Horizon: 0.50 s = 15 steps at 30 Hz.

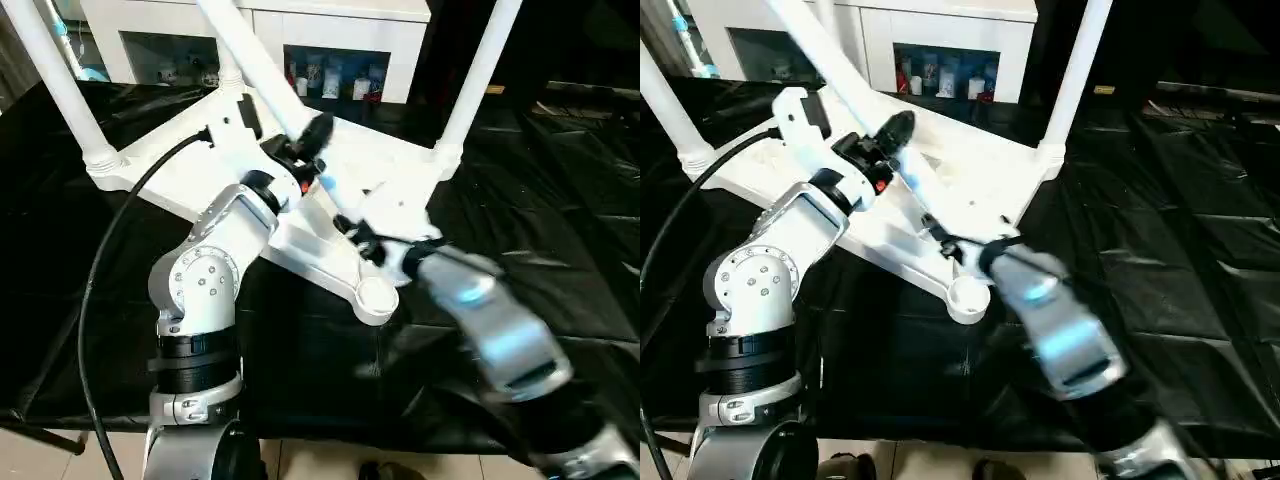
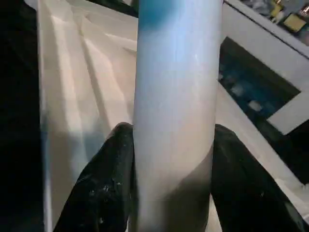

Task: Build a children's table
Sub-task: Pick table leg

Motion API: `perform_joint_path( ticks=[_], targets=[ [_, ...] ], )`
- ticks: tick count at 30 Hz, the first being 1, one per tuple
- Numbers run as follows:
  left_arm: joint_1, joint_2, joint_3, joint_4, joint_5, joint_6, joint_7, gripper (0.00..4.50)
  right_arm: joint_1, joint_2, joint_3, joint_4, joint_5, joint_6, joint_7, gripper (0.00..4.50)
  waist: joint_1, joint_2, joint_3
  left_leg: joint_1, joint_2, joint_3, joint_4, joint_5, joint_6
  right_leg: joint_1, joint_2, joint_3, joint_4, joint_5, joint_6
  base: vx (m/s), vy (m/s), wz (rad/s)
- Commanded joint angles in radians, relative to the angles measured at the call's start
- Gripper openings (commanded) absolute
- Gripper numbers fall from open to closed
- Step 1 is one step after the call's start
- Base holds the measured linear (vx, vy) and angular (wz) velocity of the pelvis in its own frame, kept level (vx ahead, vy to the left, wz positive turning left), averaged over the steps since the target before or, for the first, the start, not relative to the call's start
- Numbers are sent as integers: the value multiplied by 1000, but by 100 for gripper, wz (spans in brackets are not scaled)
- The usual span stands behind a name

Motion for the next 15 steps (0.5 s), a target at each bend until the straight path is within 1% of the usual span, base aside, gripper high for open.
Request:
perform_joint_path(
  ticks=[1,3,7,9,10,11,12,13,15],
  targets=[
    [-12,-8,8,31,37,-10,56,174,-24,1,38,-17,-57,-46,-14,178,0,-3,-89,28,29,-17,-64,-231,-17,46,-26,28,-59,-175,-136,0,0,0],
    [-12,-8,7,33,33,-17,59,174,-27,4,44,-10,-72,-57,-19,178,2,-4,-89,28,29,-16,-62,-223,-9,47,-26,29,-57,-156,-141,0,0,0],
    [-11,-10,8,35,27,-25,61,173,-27,11,36,-2,-78,-66,-25,178,3,-4,-91,27,29,-15,-60,-199,3,50,-26,29,-52,-116,-154,0,0,0],
    [-9,-10,7,34,23,-28,56,173,-27,15,33,5,-88,-77,-23,178,3,-4,-91,27,29,-15,-60,-200,7,50,-26,29,-52,-118,-158,0,0,0],
    [-8,-10,6,33,22,-28,56,173,-27,16,33,6,-89,-82,-22,234,2,-4,-90,28,29,-15,-60,-203,8,50,-26,29,-53,-124,-160,0,0,0],
    [-8,-10,7,33,22,-29,55,173,-25,21,25,5,-77,-87,-18,234,2,-4,-90,28,30,-15,-60,-204,9,50,-27,29,-53,-126,-160,0,0,0],
    [-8,-9,7,33,21,-30,55,173,-20,34,9,4,-54,-96,-9,247,2,-3,-90,27,29,-15,-59,-209,10,49,-27,29,-53,-128,-162,0,0,0],
    [-7,-7,7,32,19,-31,55,173,-17,42,-2,2,-42,-99,-1,250,0,-3,-89,28,30,-16,-61,-217,9,49,-25,29,-54,-136,-154,0,0,0],
    [-7,-7,6,31,18,-31,56,173,-16,43,-4,1,-42,-99,4,268,0,-3,-90,27,30,-17,-60,-215,9,51,-26,28,-53,-137,-152,0,0,0]
  ],
)
